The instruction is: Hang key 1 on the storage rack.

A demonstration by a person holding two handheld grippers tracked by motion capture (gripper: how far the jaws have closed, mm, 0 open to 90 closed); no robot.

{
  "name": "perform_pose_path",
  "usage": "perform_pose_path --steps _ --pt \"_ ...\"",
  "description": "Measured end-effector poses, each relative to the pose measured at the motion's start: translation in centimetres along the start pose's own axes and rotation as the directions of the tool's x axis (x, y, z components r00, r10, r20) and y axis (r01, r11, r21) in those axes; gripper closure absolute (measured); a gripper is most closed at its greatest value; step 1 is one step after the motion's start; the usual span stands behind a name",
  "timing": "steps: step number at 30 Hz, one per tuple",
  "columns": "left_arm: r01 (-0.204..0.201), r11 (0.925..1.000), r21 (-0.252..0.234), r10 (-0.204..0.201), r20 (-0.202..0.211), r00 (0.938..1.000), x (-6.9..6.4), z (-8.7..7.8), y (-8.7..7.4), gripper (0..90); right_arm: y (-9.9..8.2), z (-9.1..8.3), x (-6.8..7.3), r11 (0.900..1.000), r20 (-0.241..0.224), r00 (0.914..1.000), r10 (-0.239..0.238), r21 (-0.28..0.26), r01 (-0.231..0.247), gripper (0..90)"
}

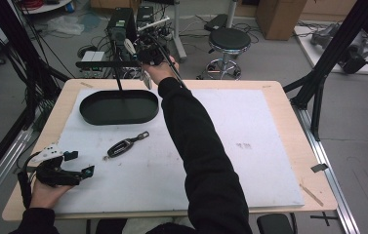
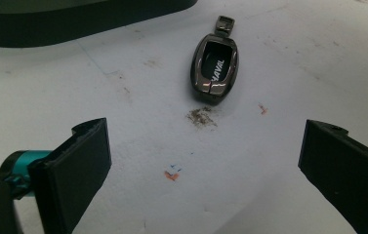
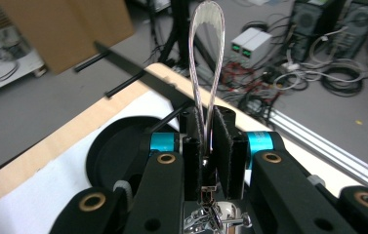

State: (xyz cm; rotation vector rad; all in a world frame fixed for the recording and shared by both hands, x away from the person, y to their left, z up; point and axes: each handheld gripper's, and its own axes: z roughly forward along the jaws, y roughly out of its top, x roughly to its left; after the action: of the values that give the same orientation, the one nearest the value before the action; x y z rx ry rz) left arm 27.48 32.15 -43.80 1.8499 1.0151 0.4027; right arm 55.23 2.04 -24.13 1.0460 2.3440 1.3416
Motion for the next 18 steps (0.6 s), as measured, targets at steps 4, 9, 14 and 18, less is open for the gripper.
perform_pose_path --steps 4,9,14,18 --pt "0.001 1.0 0.002 -0.001 -0.001 1.0 0.0 0.0 0.0 5.6 0.2 0.0 -0.5 0.9988 0.022 0.9989 0.042 -0.027 -0.042 82.9" --pt "0.001 1.0 0.0 -0.001 0.003 1.0 0.0 0.1 0.0 5.6 0.6 0.1 -0.7 0.9969 0.05 0.9966 0.065 -0.048 -0.062 82.9" --pt "0.002 1.0 -0.004 -0.002 0.003 1.0 0.0 0.0 0.0 5.6 1.1 0.4 -0.6 0.9959 0.056 0.9957 0.074 -0.055 -0.071 82.9" --pt "0.001 1.0 -0.005 -0.001 0.006 1.0 0.0 0.1 0.0 5.6 1.2 0.9 -0.3 0.9966 0.054 0.9963 0.066 -0.052 -0.063 82.9"
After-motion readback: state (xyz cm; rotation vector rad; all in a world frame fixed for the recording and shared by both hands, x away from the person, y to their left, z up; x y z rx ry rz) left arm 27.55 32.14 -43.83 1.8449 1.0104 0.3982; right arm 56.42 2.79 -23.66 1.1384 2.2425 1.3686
